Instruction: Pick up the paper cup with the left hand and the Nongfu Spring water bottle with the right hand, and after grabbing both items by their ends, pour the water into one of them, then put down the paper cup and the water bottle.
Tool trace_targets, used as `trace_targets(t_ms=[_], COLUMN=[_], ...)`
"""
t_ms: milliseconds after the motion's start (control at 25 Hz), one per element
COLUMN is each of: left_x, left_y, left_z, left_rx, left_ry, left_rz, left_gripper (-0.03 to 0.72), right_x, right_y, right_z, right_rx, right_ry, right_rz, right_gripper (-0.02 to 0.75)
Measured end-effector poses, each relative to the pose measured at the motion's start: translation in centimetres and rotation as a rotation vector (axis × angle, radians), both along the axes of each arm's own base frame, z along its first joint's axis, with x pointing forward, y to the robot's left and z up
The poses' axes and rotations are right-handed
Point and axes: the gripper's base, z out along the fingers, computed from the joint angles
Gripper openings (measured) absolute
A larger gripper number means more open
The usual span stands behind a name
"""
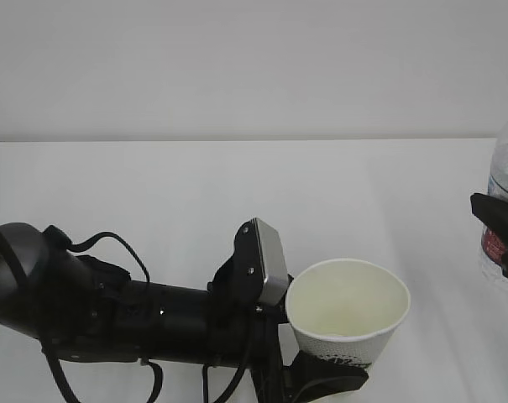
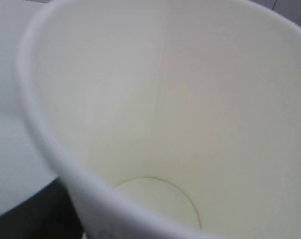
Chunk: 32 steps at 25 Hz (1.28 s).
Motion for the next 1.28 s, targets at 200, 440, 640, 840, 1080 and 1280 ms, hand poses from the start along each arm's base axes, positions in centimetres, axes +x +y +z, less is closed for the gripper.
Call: trace_targets(t_ms=[200, 440, 640, 840, 1080, 1280], left_x=[0.02, 0.02, 0.02, 0.02, 0.02, 0.02], left_y=[0.00, 0.00, 0.00, 0.00, 0.00, 0.00], left_z=[-0.01, -0.01, -0.01, -0.01, -0.01, -0.01], left_rx=[0.001, 0.001, 0.001, 0.001, 0.001, 0.001], left_ry=[0.000, 0.000, 0.000, 0.000, 0.001, 0.005], left_rz=[0.002, 0.002, 0.002, 0.002, 0.002, 0.004], left_gripper=[0.550, 0.549, 0.549, 0.549, 0.549, 0.549], right_x=[0.00, 0.00, 0.01, 0.11, 0.13, 0.14], right_y=[0.00, 0.00, 0.04, 0.34, 0.43, 0.45], right_z=[0.00, 0.00, 0.06, 0.63, 0.81, 0.84], right_rx=[-0.002, -0.002, 0.001, -0.025, -0.110, -0.224], right_ry=[0.000, 0.000, -0.007, -0.082, -0.127, -0.163], right_rz=[0.001, 0.001, 0.004, 0.049, 0.086, 0.123], right_gripper=[0.470, 0.470, 0.470, 0.470, 0.470, 0.470])
